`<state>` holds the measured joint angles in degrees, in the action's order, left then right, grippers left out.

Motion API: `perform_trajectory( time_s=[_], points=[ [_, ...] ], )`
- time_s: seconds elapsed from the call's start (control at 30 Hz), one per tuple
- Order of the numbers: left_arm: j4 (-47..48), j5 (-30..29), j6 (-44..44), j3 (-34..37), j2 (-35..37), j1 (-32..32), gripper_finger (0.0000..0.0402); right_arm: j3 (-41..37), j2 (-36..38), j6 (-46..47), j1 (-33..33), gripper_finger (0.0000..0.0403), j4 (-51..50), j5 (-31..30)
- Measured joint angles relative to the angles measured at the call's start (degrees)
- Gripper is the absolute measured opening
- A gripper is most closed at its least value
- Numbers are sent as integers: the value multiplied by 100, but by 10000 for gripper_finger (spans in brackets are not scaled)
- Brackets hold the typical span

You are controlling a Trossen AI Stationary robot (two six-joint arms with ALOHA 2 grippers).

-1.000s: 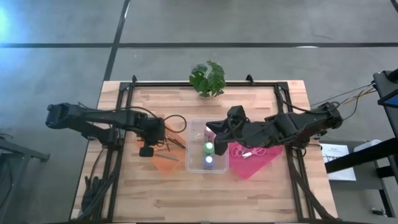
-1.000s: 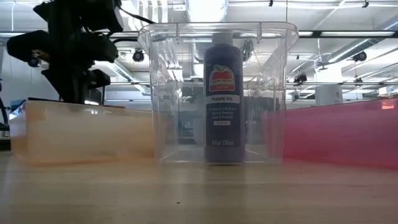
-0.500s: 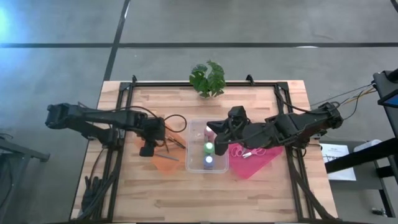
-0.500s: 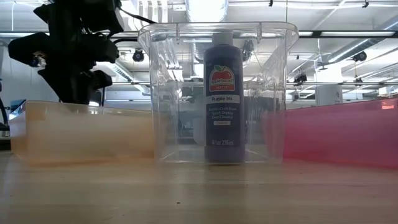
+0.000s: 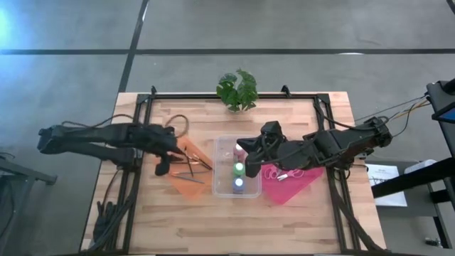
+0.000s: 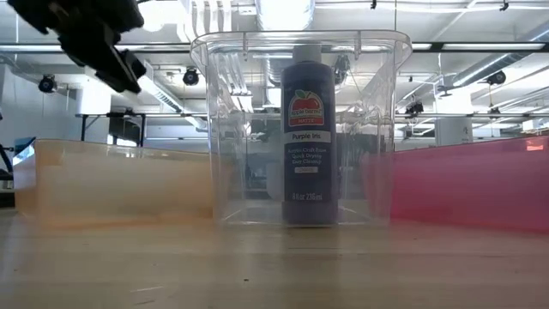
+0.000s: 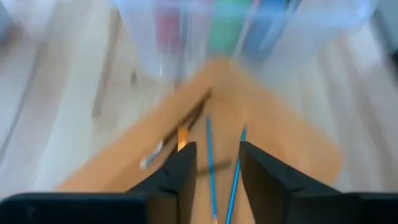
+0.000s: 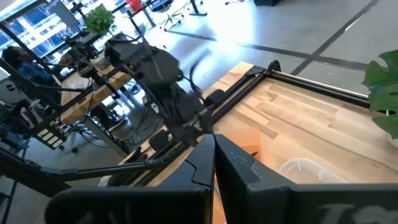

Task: Pick & Place Paint Supplies
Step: Return to Home Position

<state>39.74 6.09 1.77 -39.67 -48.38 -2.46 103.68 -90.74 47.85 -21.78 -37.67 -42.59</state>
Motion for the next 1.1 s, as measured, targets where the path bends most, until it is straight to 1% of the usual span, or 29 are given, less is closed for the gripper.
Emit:
perform_trajectory(
  time_s=[0.13, 0.27, 0.3, 0.37, 0.43, 0.57, 0.9, 1.1],
  points=[
    [-934, 17, 599, 666, 851, 0, 79, 0, 0, 61, -9, 8, 2, 0],
    [-2166, 128, 1237, 1535, 1415, 29, 18, 0, 0, 166, -11, 8, 5, 0],
    [-2489, 142, 1345, 1715, 1528, 52, 10, 0, 0, 173, -11, 8, 15, 1],
    [-2966, 127, 1436, 2003, 1757, 112, 7, 0, 0, 177, -11, 8, 57, 23],
    [-3133, 70, 1433, 2162, 1971, 150, 6, 0, 0, 224, -27, 8, 65, 31],
    [-3179, -149, 1282, 2332, 2405, 162, 4, 0, 0, 310, -37, 8, 61, 35],
    [-3290, -646, 585, 2651, 3561, 164, 3, 0, -7, 532, -35, 8, 74, 13],
    [-3223, -673, 569, 3099, 4273, 166, 3, 0, -7, 581, -35, 8, 87, -112]
  ],
)
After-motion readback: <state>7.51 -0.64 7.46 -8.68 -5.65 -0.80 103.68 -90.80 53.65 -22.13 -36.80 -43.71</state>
